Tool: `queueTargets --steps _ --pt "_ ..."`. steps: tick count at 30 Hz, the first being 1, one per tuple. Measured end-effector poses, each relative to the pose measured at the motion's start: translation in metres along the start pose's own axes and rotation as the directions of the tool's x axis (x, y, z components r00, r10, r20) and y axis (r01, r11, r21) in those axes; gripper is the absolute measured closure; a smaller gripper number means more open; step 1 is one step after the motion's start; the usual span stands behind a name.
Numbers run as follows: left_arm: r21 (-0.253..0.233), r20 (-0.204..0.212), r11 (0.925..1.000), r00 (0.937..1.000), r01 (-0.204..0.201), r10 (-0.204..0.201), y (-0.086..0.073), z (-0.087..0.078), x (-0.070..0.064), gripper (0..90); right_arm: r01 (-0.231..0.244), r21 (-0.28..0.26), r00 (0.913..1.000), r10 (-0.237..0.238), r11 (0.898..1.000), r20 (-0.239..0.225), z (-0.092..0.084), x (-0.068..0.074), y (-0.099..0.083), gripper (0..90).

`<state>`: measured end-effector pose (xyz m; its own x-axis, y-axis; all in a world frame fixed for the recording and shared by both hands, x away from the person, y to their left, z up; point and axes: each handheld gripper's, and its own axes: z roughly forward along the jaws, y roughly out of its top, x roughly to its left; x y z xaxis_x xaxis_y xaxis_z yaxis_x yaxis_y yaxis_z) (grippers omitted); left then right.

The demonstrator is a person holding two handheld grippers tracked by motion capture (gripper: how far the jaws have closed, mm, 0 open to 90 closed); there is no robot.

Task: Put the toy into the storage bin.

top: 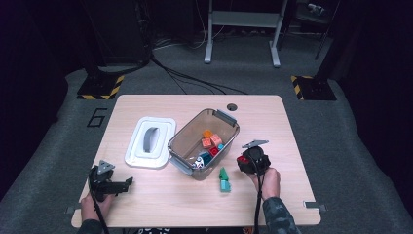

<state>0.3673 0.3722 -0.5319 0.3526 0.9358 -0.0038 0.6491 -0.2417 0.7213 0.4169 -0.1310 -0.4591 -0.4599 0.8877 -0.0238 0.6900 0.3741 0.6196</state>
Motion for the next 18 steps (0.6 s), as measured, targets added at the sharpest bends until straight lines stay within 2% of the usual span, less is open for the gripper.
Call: queueTargets --steps 18 --pt "0.0 0.0 1.0 1.0 0.0 0.0 0.0 0.0 0.0 1.6 0.0 -0.059 0.9993 0.002 0.998 0.036 -0.036 -0.008 0.026 58.9"
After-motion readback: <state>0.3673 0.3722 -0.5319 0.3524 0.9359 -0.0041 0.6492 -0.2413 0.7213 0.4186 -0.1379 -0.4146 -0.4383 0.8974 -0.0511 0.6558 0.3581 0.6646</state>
